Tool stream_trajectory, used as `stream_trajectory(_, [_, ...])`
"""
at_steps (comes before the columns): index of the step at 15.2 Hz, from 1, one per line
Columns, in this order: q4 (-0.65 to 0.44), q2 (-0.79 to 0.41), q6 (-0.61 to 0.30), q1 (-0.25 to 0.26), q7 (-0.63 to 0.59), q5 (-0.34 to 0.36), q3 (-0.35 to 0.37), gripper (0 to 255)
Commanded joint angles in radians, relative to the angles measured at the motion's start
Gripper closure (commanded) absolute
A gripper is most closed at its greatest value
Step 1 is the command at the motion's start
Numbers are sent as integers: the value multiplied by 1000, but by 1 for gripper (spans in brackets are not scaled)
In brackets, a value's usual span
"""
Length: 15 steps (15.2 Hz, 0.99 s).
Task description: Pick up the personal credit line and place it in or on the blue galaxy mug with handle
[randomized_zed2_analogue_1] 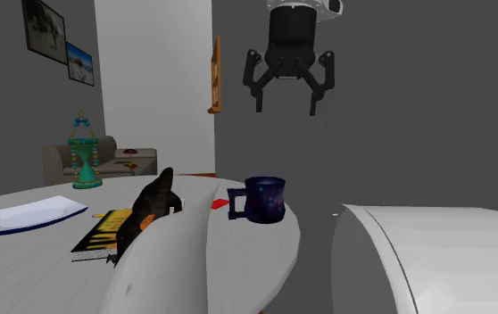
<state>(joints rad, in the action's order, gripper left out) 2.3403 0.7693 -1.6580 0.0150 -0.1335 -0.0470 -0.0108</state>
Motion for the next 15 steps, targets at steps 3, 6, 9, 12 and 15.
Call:
stream_trajectory(3, [-41,-92,-12,4,-40,-22,21,0])
stream_trajectory(6, [-111,-231,-23,9,-99,-51,49,0])
stream_trajectory(9, [-190,-370,-27,14,-154,-76,72,0])
stream_trajectory(12, [-279,-511,-24,19,-208,-99,90,0])
stream_trajectory(15, [-378,-652,-12,25,-260,-119,104,0])
